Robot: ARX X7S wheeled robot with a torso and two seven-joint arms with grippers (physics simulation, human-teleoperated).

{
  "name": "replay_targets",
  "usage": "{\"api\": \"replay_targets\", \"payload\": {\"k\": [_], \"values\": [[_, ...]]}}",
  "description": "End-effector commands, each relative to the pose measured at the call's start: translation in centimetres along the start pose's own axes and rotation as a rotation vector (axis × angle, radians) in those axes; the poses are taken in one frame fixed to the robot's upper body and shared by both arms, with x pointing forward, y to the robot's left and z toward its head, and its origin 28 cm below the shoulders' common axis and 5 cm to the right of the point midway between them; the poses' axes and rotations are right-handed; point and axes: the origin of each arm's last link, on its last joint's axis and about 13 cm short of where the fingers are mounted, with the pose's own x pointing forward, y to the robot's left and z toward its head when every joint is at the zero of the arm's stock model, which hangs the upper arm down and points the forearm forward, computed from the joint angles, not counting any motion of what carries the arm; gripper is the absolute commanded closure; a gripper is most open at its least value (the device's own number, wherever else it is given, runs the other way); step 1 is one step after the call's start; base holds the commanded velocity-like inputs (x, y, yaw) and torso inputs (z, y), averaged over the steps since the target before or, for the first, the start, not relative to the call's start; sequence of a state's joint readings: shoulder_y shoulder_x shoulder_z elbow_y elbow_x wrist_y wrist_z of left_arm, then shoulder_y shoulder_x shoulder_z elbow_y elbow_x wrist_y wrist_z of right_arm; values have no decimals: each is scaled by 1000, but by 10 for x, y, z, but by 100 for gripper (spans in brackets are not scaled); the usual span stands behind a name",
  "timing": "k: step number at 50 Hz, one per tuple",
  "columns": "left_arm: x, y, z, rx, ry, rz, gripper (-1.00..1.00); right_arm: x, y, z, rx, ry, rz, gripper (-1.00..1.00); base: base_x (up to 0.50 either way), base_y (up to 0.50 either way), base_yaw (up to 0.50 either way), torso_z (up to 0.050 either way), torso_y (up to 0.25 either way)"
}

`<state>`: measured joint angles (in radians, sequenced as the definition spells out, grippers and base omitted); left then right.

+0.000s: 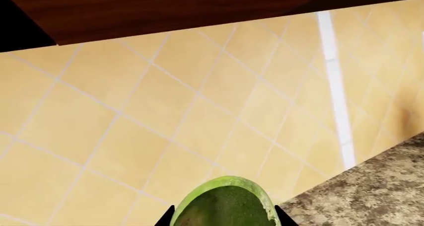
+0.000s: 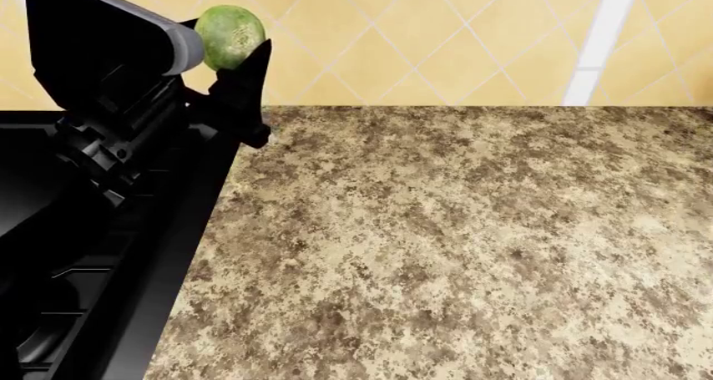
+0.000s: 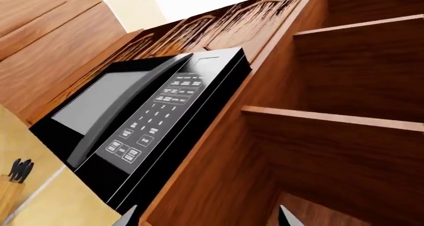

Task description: Pick the radish, potato from the counter and place them in the cabinet. Then close the cabinet.

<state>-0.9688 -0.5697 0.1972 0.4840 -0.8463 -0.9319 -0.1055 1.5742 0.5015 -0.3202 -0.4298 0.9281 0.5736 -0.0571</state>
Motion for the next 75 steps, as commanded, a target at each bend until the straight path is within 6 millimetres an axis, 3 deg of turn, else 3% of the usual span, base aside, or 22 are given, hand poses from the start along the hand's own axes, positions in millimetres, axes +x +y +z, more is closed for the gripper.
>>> {"api": "replay_targets", "payload": {"k": [1,14,47,62,75], "values": [[0,1,2,-5,-8,14,100,-38,24,0,11,75,66,-100,0,0,0,0,0],[1,-1,3,-3,-9,12,100,-58,33,7,0,103,85,-100,0,0,0,0,0],[1,-2,1,-6,-17,25,100,-116,47,-4,25,213,0,-100,0,0,0,0,0],[-8,-6,20,-8,-84,25,100,-134,46,-25,25,338,-69,-100,0,0,0,0,1],[-19,-11,48,-15,-194,32,100,-143,42,-38,5,461,-153,-100,0,0,0,0,0]]}}
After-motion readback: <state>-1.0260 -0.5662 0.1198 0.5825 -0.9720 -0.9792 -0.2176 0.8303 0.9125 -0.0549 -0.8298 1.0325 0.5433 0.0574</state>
